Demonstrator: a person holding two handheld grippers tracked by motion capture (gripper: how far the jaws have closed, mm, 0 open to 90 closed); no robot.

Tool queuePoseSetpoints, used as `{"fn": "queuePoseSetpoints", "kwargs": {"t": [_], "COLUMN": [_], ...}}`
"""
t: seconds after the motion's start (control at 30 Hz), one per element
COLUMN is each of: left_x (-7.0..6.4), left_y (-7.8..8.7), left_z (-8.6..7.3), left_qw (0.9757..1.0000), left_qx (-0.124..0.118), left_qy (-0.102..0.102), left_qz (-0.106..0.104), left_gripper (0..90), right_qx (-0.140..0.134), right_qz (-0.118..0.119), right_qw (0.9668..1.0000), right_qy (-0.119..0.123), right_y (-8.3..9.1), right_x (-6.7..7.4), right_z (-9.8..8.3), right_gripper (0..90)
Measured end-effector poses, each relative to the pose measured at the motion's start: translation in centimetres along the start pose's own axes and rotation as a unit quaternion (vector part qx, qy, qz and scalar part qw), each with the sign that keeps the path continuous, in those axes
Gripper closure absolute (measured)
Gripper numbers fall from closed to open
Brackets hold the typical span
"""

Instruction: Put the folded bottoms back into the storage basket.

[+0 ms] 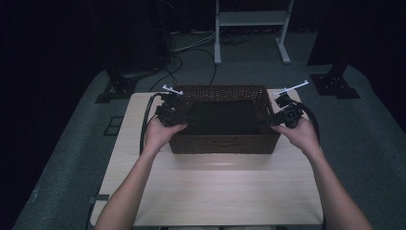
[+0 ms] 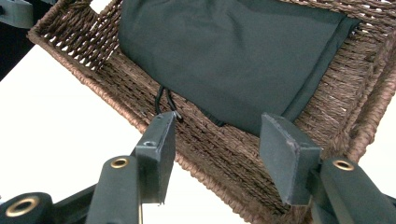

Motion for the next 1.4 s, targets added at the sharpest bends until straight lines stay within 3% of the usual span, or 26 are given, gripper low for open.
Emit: {"fn": "queuePoseSetpoints", "kwargs": {"t": [0.87, 1.4], "left_x": [-1.6, -2.8], "left_y": [0.9, 1.2], "left_z": [-2.4, -3.7], "left_qw": [0.9999, 0.9997], "left_qx": [-0.013, -0.02], "left_qy": [-0.006, -0.012], "left_qz": [-0.005, -0.008], "left_gripper": [29.2, 25.5], "right_qx": [-0.012, -0.012], "right_qz": [0.004, 0.009], "right_qw": [0.9999, 0.9998], "right_qy": [0.009, 0.013], "right_y": [1.2, 1.0], "right_x": [0.7, 1.1], "right_z": [-2.5, -4.2], "right_gripper": [40.9, 38.8]}}
Point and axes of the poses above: each handheld gripper's, and its own axes: y roughly backward along the jaws, z roughly out of its top, x roughly to its left, the point moved 9 cm from there along -y, roughly forward along the jaws, and after that the axes turned 8 degrees about -y, right-handed, at the moved point
